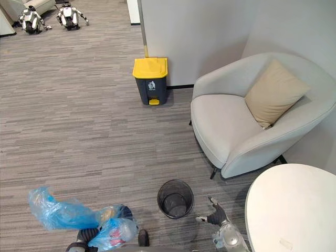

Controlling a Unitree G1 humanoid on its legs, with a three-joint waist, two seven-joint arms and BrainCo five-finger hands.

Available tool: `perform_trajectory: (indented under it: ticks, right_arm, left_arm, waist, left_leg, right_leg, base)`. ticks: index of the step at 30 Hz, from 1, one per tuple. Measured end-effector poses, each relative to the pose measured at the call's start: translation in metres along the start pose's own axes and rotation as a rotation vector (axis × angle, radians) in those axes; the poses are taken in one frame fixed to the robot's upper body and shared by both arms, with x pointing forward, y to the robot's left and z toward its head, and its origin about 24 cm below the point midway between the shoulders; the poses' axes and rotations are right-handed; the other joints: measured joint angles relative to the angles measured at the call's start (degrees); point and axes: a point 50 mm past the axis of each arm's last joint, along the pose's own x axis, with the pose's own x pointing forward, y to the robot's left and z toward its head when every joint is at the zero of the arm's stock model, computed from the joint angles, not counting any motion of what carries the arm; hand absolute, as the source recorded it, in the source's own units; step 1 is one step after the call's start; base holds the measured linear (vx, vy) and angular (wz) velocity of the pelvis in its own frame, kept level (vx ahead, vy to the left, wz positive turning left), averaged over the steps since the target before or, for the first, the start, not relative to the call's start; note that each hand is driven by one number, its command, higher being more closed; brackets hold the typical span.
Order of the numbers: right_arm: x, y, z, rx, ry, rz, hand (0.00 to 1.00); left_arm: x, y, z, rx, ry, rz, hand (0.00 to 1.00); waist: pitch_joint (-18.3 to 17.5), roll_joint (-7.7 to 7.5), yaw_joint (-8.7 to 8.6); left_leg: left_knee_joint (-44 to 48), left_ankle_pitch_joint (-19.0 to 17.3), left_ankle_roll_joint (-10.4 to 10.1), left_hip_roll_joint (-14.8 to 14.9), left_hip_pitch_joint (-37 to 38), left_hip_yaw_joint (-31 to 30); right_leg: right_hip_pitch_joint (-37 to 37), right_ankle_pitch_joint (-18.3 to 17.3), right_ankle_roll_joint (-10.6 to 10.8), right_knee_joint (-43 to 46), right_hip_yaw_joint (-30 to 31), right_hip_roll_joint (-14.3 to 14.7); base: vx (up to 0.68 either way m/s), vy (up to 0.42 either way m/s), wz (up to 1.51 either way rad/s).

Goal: Gather rubbish on tea table into small bin, then transfer packed bag to large trash can.

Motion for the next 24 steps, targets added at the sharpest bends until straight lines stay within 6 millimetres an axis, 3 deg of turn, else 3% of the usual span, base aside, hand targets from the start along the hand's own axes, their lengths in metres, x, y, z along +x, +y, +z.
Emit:
perform_trajectory:
  ticks: [7,15,18,22,24]
  right_arm:
    - [0.0,-0.004,-0.015,0.129,0.099,-0.053,0.0]
    - [0.009,-0.012,-0.008,0.194,0.111,-0.094,0.0]
    - [0.015,-0.016,0.002,0.196,0.097,-0.114,0.0]
    - [0.017,-0.021,0.006,0.199,0.092,-0.145,0.0]
    - [0.013,-0.017,-0.004,0.2,0.124,-0.139,0.0]
  left_arm:
    - [0.0,-0.004,-0.007,-0.026,0.037,-0.024,1.0]
    - [0.002,-0.006,-0.007,-0.04,0.058,-0.029,1.0]
    - [0.003,-0.004,-0.006,-0.064,0.059,-0.019,1.0]
    - [0.015,0.004,0.019,-0.065,-0.005,0.001,1.0]
    - [0.021,0.011,0.041,-0.063,-0.087,0.021,1.0]
  waist:
    - [0.5,-0.03,-0.1]
    - [3.1,-0.33,0.03]
    - [4.2,-0.53,0.09]
    - [5.2,-0.32,-0.36]
    - [5.4,-0.25,-0.34]
  left_leg:
    - [0.0,-0.3,-0.2,0.0,0.1,0.0]
    - [0.0,-0.4,-0.1,0.0,0.5,0.8]
    - [0.4,-0.5,0.1,-0.2,-1.0,2.3]
    - [1.0,-0.1,0.9,-1.4,-4.4,0.8]
    - [5.6,-2.0,2.5,-1.7,-7.0,-3.7]
  right_leg:
    - [0.0,-0.4,-0.1,0.5,0.0,0.0]
    - [-0.4,-0.6,0.1,1.1,0.7,-0.3]
    - [-4.8,-1.9,0.6,5.7,2.6,-1.1]
    - [-10.5,-3.8,1.4,14.0,3.9,-2.4]
    - [-10.2,-4.5,2.4,18.1,4.8,-3.0]
  base:
    - [0.0,0.0,0.0]
    - [-0.01,0.005,-0.04]
    - [-0.02,0.036,-0.25]
    - [0.01,0.043,0.23]
    - [0.04,0.044,1.01]
